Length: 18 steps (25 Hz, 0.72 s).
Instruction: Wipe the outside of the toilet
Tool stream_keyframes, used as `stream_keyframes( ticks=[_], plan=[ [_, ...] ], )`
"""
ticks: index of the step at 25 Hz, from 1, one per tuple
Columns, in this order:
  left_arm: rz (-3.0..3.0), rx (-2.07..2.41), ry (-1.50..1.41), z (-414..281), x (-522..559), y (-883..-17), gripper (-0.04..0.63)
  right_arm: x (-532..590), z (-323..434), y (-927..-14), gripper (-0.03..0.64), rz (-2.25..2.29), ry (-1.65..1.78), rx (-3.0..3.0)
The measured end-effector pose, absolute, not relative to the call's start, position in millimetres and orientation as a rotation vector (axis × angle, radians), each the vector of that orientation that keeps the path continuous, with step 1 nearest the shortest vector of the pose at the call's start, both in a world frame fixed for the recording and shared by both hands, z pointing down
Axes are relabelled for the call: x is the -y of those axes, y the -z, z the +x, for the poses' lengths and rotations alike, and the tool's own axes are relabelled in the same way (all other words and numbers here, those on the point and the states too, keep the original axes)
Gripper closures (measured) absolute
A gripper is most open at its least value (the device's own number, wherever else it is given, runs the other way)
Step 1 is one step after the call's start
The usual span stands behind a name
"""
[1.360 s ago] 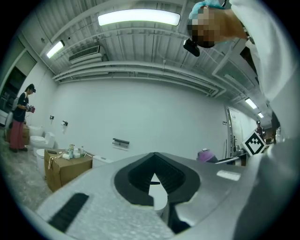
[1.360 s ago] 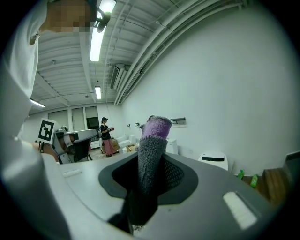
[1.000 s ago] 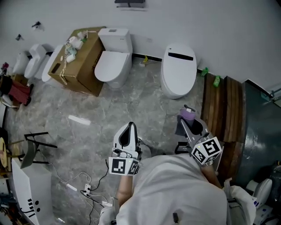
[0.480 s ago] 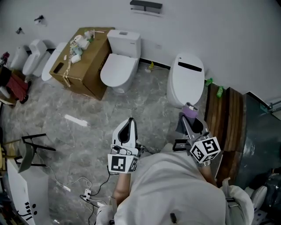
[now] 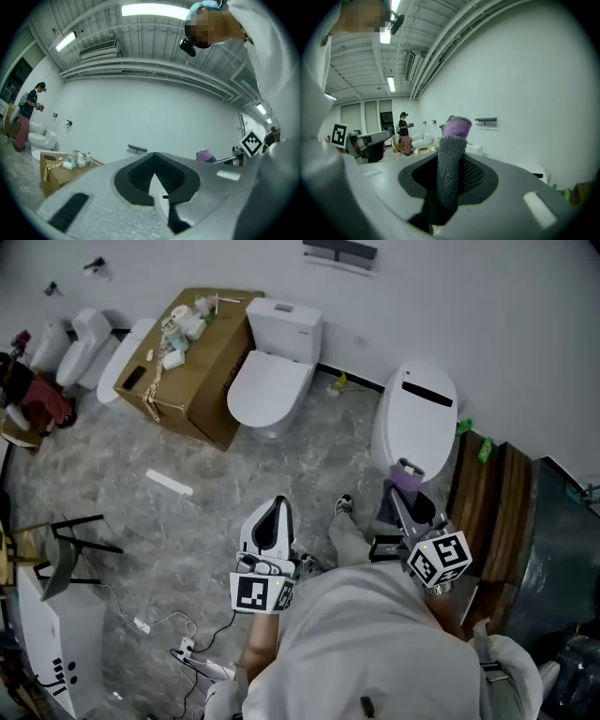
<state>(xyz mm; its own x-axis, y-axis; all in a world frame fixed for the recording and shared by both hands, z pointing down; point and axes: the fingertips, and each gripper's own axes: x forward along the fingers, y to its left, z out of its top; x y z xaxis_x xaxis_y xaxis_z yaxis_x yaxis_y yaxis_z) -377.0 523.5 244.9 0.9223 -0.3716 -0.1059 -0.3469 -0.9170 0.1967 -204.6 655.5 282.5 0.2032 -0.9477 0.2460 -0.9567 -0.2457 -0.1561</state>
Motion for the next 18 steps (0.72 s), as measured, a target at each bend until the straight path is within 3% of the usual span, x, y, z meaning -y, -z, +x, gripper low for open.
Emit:
stream_keyframes(
  ticks=[18],
  plan=[
    [2.933, 0.832, 0.238, -199, -416, -209, 0.591, -500, 20, -273, 0.509, 2.222, -0.389, 2.122]
  ],
)
